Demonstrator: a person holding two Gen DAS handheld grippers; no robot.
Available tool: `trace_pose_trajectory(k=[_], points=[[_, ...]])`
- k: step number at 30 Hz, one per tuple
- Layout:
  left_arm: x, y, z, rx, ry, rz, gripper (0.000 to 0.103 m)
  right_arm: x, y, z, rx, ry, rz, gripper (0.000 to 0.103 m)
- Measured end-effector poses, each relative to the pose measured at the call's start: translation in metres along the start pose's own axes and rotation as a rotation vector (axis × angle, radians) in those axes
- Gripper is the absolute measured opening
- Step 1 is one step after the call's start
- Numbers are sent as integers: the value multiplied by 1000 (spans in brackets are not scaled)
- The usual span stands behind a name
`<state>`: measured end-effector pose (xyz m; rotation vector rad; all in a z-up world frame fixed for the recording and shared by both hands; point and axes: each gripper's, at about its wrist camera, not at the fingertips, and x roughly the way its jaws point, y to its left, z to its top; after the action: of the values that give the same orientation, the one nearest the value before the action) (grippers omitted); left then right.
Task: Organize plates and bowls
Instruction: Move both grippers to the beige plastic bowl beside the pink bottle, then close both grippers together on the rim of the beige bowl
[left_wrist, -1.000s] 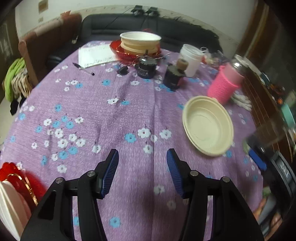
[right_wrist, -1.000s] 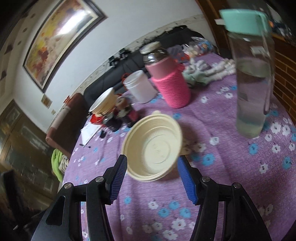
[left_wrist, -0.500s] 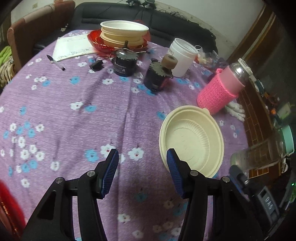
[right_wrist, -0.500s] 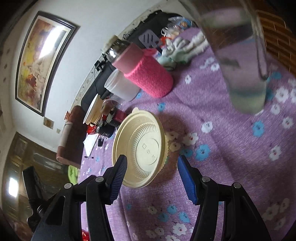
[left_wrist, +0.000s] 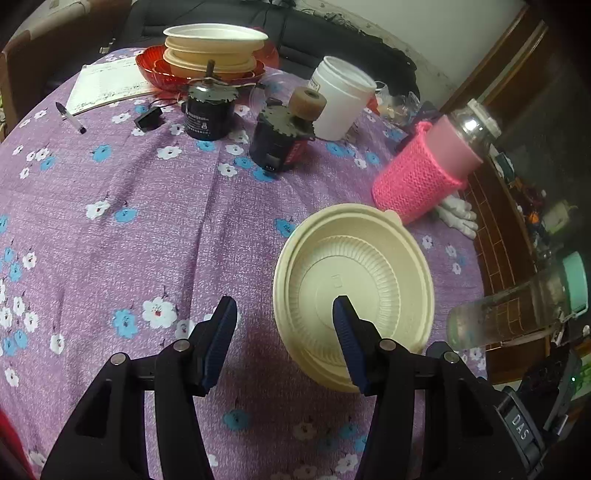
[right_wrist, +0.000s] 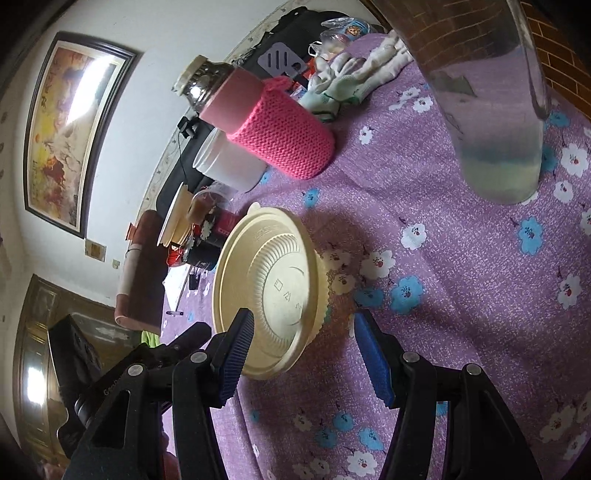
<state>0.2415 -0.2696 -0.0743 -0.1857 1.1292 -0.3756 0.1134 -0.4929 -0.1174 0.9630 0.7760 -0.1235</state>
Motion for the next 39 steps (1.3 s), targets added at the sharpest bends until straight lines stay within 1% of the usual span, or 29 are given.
trace_pose_trajectory(k=[4, 6, 10, 17, 23, 27, 32, 34, 35, 36, 37, 38, 39], points=[[9, 6, 5, -35, 11, -2, 52, 6, 2, -1, 2, -3, 9, 60], [15, 6, 6, -36, 21, 1, 52, 9, 3, -2, -2, 1, 4, 60], [23, 1, 6, -25, 38, 11, 52, 15, 6, -5, -7, 0, -14, 60], [29, -6, -4, 7, 17, 60, 52, 18, 6, -4, -6, -17, -42, 60], [35, -10, -9, 28, 30, 83, 52, 27, 7, -7, -15, -10, -67, 60], [37, -11, -9, 33, 33, 91, 47, 34, 6, -7, -6, 4, -76, 57], [35, -11, -9, 33, 31, 89, 47, 39, 5, -7, -1, 10, -83, 50], [35, -11, -9, 34, 28, 91, 47, 40, 5, -6, -5, 12, -92, 39], [35, -10, -9, 34, 29, 92, 46, 41, 5, -6, -9, 14, -101, 36], [36, -10, -9, 35, 30, 93, 40, 42, 5, -6, -9, 18, -101, 32], [37, -10, -9, 38, 34, 92, 36, 44, 5, -7, -7, 23, -100, 27], [38, -10, -10, 39, 39, 92, 35, 45, 5, -7, -6, 27, -99, 25], [39, -10, -11, 39, 42, 93, 32, 46, 5, -7, -5, 31, -99, 21]])
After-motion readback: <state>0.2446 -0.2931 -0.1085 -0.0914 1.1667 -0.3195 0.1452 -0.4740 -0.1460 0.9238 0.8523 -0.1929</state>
